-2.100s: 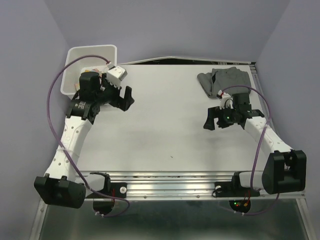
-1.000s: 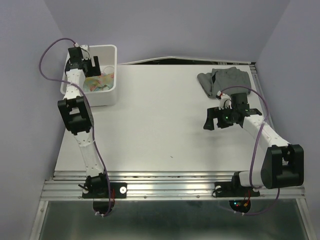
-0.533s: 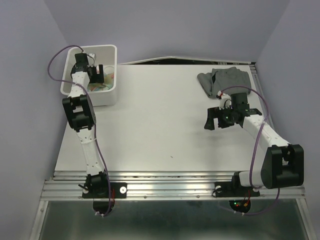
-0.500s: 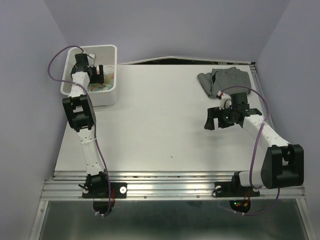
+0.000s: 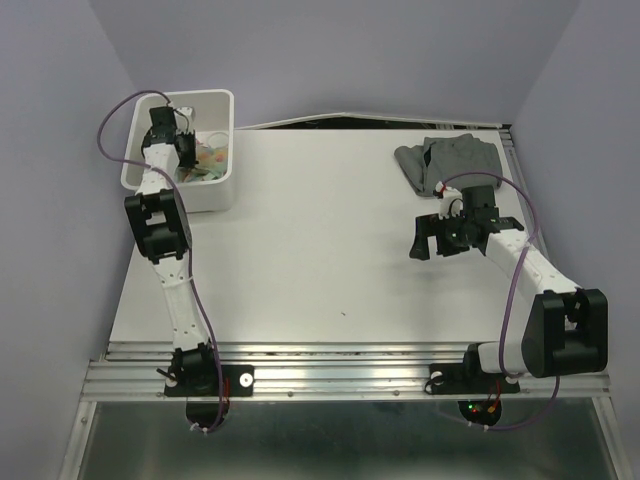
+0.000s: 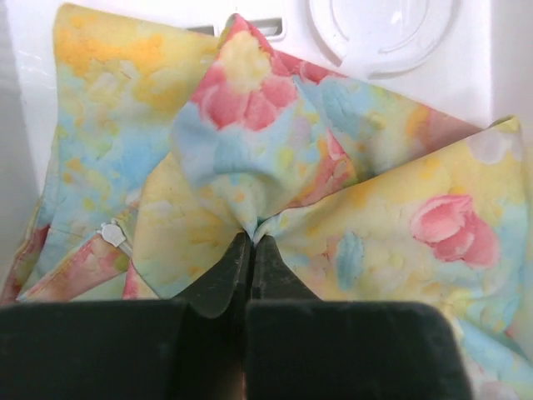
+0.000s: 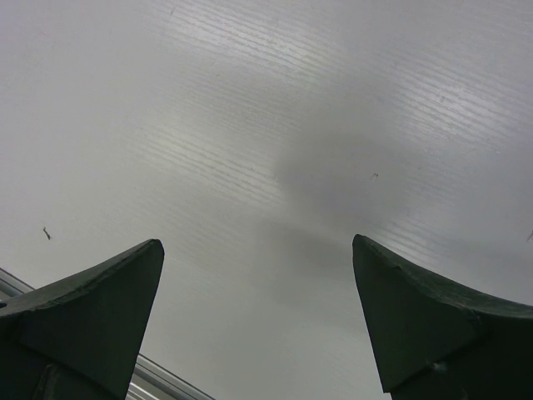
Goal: Fold and stack the skirts
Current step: Grab the skirt from the pile
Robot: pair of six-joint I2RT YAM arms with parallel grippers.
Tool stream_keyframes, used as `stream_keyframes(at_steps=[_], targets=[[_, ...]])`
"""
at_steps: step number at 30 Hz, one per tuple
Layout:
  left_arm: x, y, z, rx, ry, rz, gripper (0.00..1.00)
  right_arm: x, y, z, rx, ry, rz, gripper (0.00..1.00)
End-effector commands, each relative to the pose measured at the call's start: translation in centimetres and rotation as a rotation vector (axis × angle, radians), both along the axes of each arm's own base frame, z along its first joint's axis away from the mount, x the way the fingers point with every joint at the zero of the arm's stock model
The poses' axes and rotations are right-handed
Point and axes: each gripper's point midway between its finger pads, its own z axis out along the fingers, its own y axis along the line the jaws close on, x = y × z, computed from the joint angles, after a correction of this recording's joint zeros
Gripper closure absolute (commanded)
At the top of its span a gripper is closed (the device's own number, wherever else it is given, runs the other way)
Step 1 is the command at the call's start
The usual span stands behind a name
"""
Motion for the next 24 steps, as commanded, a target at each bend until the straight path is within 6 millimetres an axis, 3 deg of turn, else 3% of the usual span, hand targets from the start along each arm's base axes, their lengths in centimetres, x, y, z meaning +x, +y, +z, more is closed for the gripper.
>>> stream_keyframes(at_steps=[1,2,3,5,6,12,14,19,22,23,24], targets=[[0.9,0.1,14.1,0.056,-0.29,-0.033,1.0,0.4,0.2,1.0,0.0,-0.06,0.006,0.0],[0.9,0.0,15.6,0.06,-0.32,-0.04,1.0,0.4,0.2,1.1,0.002,-0.063,0.005,0.0],[0.8,-0.2,18.4,0.067,-0.383,-0.048,1.0,0.4,0.2,1.0,0.002,-0.062,0.007,0.0],[0.4,-0.5,21.2,0.07,-0.444,-0.055,1.0,0.4,0.3,1.2,0.004,-0.067,0.006,0.0],[0.1,-0.8,24.2,0.071,-0.514,-0.058,1.0,0.4,0.3,1.2,0.006,-0.066,0.006,0.0],[-1.7,-2.8,32.4,0.025,-0.704,-0.103,1.0,0.5,0.4,1.5,0.011,-0.076,0.008,0.0],[-2.3,-3.6,34.2,0.0,-0.745,-0.13,1.0,0.5,0.4,1.7,0.012,-0.081,0.008,0.0],[-6.2,-9.1,40.3,-0.114,-0.855,-0.34,1.0,1.0,0.4,2.5,0.014,-0.104,0.005,0.0],[-9.2,-13.1,43.2,-0.129,-0.902,-0.451,1.0,1.5,0.5,3.0,0.017,-0.115,0.004,0.0],[-9.7,-14.1,42.8,-0.135,-0.893,-0.471,1.0,1.6,0.5,3.1,0.017,-0.117,0.004,0.0],[-11.5,-16.1,44.2,-0.129,-0.922,-0.522,1.0,1.8,0.6,3.3,0.02,-0.121,0.006,0.0]])
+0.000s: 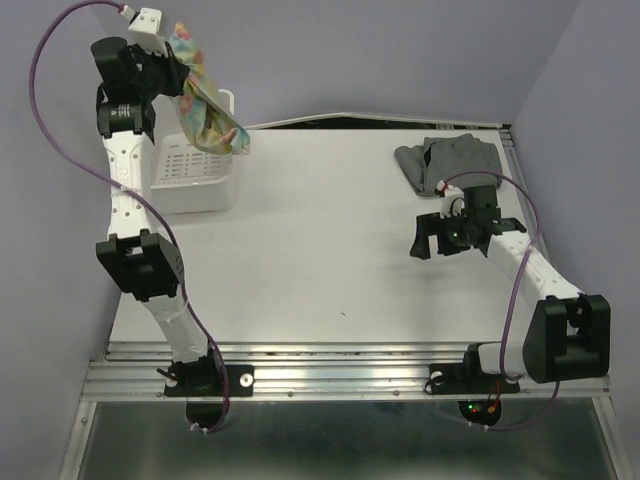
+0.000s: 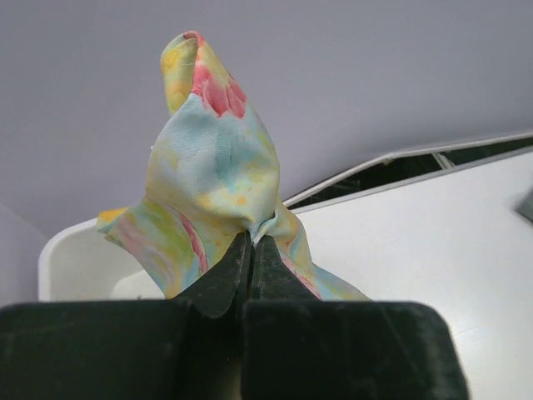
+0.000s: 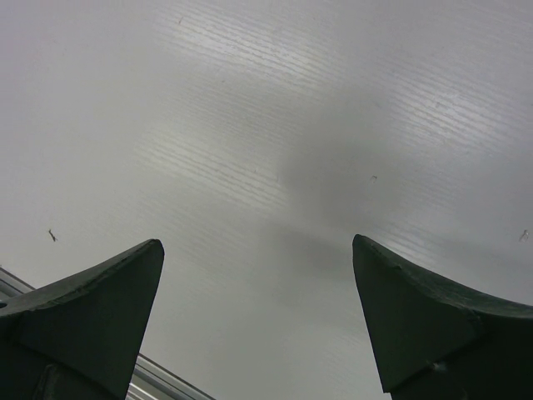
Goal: Fold and stack the skirts
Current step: Grab the skirt from the pile, then move the skirt to the center of the board
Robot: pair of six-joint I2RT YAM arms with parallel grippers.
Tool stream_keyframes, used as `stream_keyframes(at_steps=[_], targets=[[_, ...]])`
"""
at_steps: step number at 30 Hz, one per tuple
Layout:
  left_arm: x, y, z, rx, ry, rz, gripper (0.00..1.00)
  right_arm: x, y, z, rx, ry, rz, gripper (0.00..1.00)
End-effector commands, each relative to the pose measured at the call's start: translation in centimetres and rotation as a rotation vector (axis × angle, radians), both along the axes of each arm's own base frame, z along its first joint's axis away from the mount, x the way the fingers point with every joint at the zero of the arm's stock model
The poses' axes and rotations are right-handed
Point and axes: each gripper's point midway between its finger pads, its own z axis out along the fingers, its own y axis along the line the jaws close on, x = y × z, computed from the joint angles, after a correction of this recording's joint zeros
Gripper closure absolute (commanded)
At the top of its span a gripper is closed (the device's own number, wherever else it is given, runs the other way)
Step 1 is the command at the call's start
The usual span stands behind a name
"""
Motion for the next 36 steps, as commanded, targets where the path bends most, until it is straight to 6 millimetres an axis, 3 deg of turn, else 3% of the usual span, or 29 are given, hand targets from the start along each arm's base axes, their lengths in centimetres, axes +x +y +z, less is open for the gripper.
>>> stream_keyframes(at_steps=[1,3,5,8,9,11,12,13,14,15,16,17,18,22,28,36], targets=[[-7.3,-8.4,8.7,0.043,-0.211,-0.234,1.0,2.1,0.6,2.9,0.018,-0.103,0.01,0.0],[-8.4,-10.3,7.9,0.049,-0.198,-0.278,1.0,2.4,0.8,3.4,0.027,-0.113,0.015,0.0],[-10.5,-13.8,7.1,0.057,-0.18,-0.372,1.0,2.8,0.9,3.9,0.03,-0.123,0.017,0.0],[-12.2,-16.8,2.8,0.073,-0.092,-0.466,1.0,3.4,1.1,5.0,0.04,-0.148,0.019,0.0],[-13.1,-18.7,0.1,0.068,-0.038,-0.525,1.0,3.6,1.1,5.5,0.041,-0.159,0.021,0.0],[-14.1,-20.7,-2.8,0.073,0.018,-0.583,1.0,3.7,1.2,5.8,0.044,-0.161,0.025,0.0],[-15.3,-22.7,-5.8,0.075,0.08,-0.642,1.0,3.8,1.2,5.9,0.044,-0.163,0.028,0.0],[-16.0,-23.6,-7.3,0.095,0.101,-0.677,0.98,3.8,1.2,6.0,0.044,-0.161,0.028,0.0],[-16.7,-24.4,-10.0,0.108,0.157,-0.706,0.93,3.8,1.2,6.0,0.043,-0.161,0.031,0.0],[-17.3,-25.2,-11.3,0.13,0.182,-0.735,0.72,3.7,1.2,6.0,0.04,-0.159,0.032,0.0],[-18.7,-26.5,-13.5,0.146,0.248,-0.796,0.62,3.5,1.1,5.9,0.033,-0.16,0.035,0.0],[-19.1,-26.7,-14.8,0.17,0.27,-0.819,0.5,3.4,1.0,5.6,0.027,-0.156,0.038,0.0],[-19.8,-26.8,-16.8,0.168,0.343,-0.835,0.3,3.1,0.9,5.5,0.019,-0.155,0.043,0.0],[-20.9,-26.1,-18.7,0.191,0.406,-0.853,0.09,2.5,0.9,4.9,0.01,-0.137,0.067,0.0],[-21.6,-24.9,-19.5,0.223,0.412,-0.807,0.08,2.3,1.7,4.2,0.045,-0.106,0.124,0.0],[-22.8,-24.4,-24.1,0.242,0.518,-0.743,0.16,2.5,4.2,2.3,0.155,-0.007,0.17,0.11]])
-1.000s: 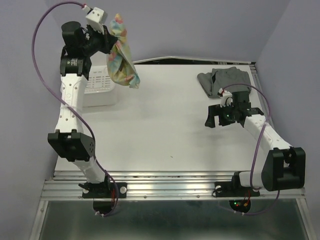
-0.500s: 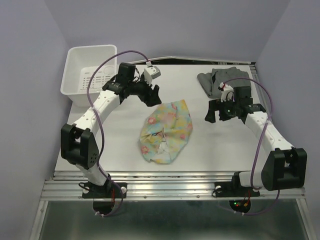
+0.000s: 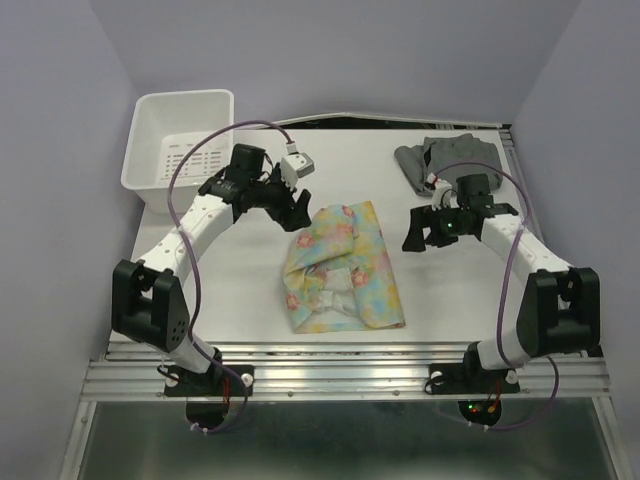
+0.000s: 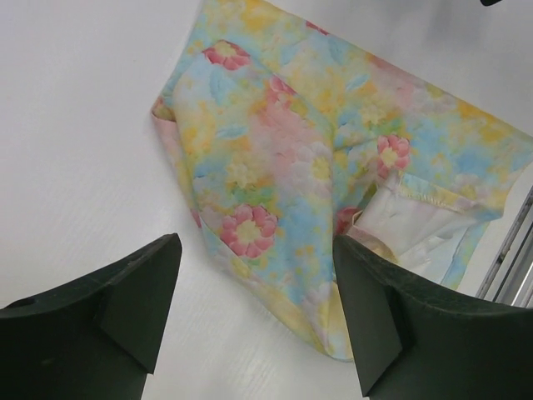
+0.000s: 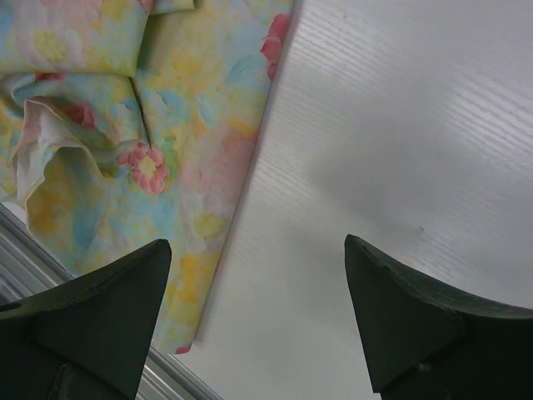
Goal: Fold and stack the skirts
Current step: Move the skirt to the center of the board, then flatten the skirt out
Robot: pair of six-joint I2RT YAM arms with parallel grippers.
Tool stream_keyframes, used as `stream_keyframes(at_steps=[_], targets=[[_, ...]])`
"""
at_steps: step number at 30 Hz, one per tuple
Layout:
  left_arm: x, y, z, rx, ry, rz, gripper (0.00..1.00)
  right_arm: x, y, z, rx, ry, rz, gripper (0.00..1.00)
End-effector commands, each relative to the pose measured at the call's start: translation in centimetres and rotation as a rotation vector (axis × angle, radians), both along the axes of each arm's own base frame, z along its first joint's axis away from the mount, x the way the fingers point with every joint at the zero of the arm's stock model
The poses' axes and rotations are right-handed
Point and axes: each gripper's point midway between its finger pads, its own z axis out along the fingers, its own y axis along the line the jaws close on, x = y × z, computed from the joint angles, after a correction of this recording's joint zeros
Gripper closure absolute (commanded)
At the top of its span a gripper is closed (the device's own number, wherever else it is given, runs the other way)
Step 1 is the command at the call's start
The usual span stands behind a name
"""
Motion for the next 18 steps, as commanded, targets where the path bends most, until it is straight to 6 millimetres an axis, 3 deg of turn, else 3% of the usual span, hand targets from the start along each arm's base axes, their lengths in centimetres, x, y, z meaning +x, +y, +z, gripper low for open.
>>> stream_keyframes(at_steps=[1,5,9,12,13,14,15,18], targets=[[-1.2,-0.5,-1.3,0.032,-0.01,0.009,0.17,1.1,1.8,0.7,0.06,-0.007,0.043,0.11],[-2.3,-2.5,-2.6,0.084,-0.036,-0.023,0.18,1.1,2.3,-1.7,0.053,0.052,0.029,0.15],[-1.3,-5.0,-2.4,0.112,-0.087,-0.02,0.14,4.2,2.4,-2.1,0.053,0.033,-0.033,0.2],[-0.6,-7.5,-3.3,0.157,-0.104,-0.023,0.12,6.2,2.8,-3.1,0.063,0.057,-0.045,0.21],[-0.2,-7.8,-4.6,0.197,-0.097,-0.01,0.12,7.2,3.2,-2.5,0.092,0.063,-0.062,0.22],[-0.3,-9.0,-4.5,0.203,-0.112,-0.026,0.12,7.6,3.4,-3.5,0.097,0.094,-0.064,0.23],[0.3,-9.3,-5.9,0.243,-0.112,-0.01,0.12,8.4,4.0,-3.0,0.111,0.084,-0.059,0.23],[1.1,-11.0,-6.4,0.264,-0.134,0.013,0.11,9.2,5.0,-4.7,0.118,0.121,-0.061,0.25]])
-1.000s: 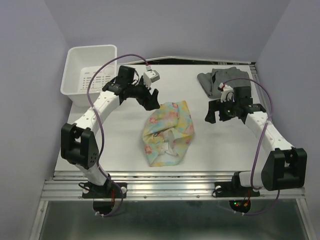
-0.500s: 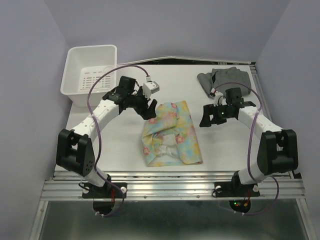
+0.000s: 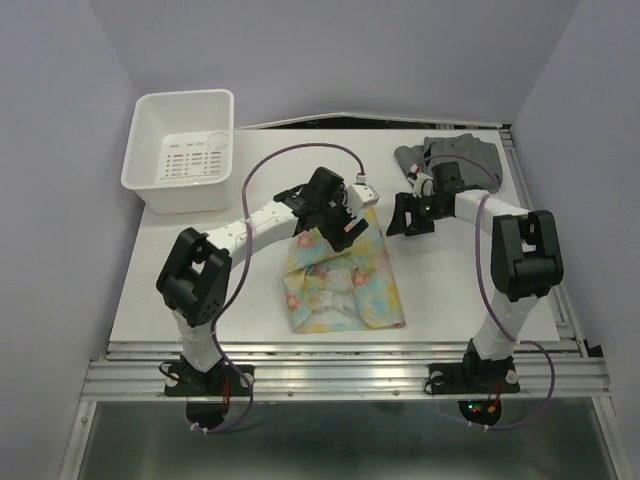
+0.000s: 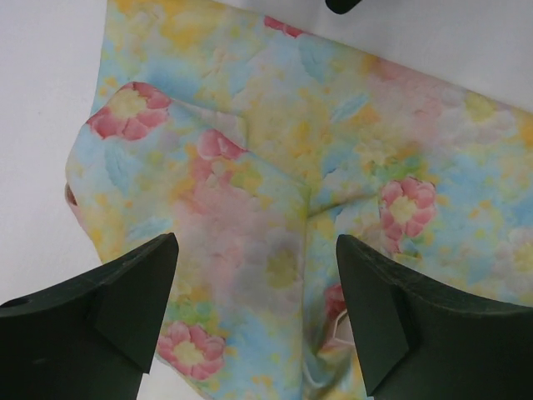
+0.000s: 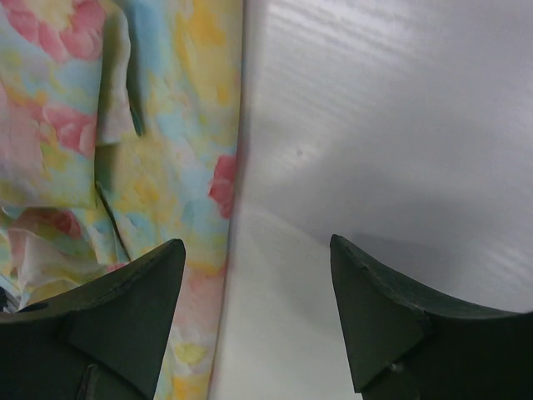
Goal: Fold and stack the skirts
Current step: Flatten the skirt out
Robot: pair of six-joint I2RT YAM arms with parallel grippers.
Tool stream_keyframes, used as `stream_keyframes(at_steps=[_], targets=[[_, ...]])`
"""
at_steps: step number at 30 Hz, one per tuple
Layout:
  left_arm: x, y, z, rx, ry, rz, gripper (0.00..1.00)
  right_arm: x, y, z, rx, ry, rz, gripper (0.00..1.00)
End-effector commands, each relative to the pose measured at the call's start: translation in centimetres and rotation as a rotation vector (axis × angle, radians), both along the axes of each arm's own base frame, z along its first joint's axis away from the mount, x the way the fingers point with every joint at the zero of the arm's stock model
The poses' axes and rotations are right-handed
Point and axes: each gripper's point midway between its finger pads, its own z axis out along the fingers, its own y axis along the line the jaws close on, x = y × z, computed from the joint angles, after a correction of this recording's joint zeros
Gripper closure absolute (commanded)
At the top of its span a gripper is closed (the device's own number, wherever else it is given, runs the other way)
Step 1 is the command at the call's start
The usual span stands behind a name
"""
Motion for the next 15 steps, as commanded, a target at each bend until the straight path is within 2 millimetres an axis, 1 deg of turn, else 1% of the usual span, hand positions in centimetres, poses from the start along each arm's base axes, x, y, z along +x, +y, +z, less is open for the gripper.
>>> stream_keyframes(at_steps=[1,2,3,4,5,6,7,8,9,11,12,13,14,15], targets=[[2.6,-1.7,0.0,0.048,-0.09,0.086,0.1,3.5,2.2,1.1,0.061,-0.053,-0.015,0.25],[2.8,-2.0,-0.3,0.054,-0.087,0.103,0.1,3.6,3.1,1.0,0.064,-0.055,0.003,0.25],[3.2,-2.3,-0.2,0.058,-0.092,0.109,0.1,3.5,3.5,0.6,0.064,-0.045,0.011,0.25],[3.3,-2.3,-1.2,0.091,-0.09,0.125,0.1,3.5,3.5,-0.3,0.061,-0.022,0.011,0.25],[3.6,-2.3,-1.5,0.104,-0.095,0.137,0.1,3.3,4.2,-0.5,0.06,-0.015,0.028,0.25],[3.8,-1.8,-2.0,0.141,-0.102,0.162,0.12,3.0,4.7,-0.9,0.055,-0.007,0.039,0.27],[3.9,-1.6,-2.8,0.158,-0.087,0.172,0.15,3.0,4.6,-1.4,0.049,0.003,0.036,0.29],[4.3,-0.9,-2.9,0.182,-0.097,0.203,0.18,2.9,4.6,-2.1,0.043,0.019,0.032,0.33],[4.2,-0.5,-2.8,0.189,-0.097,0.21,0.23,2.8,4.7,-2.5,0.03,0.026,0.032,0.4],[4.4,0.4,-2.1,0.178,-0.096,0.226,0.3,2.8,4.4,-3.0,0.008,0.025,0.027,0.49],[4.2,1.1,-2.1,0.18,-0.088,0.232,0.38,2.7,4.2,-3.0,-0.003,0.026,0.024,0.61],[4.2,1.6,-1.0,0.168,-0.099,0.24,0.44,2.6,3.9,-3.0,-0.019,0.015,0.023,0.66],[4.5,2.5,-0.6,0.168,-0.1,0.26,0.51,2.5,3.7,-2.9,-0.027,0.009,0.025,0.71],[4.2,3.5,-0.9,0.181,-0.089,0.27,0.75,2.3,3.6,-2.0,-0.029,-0.012,0.031,0.79]])
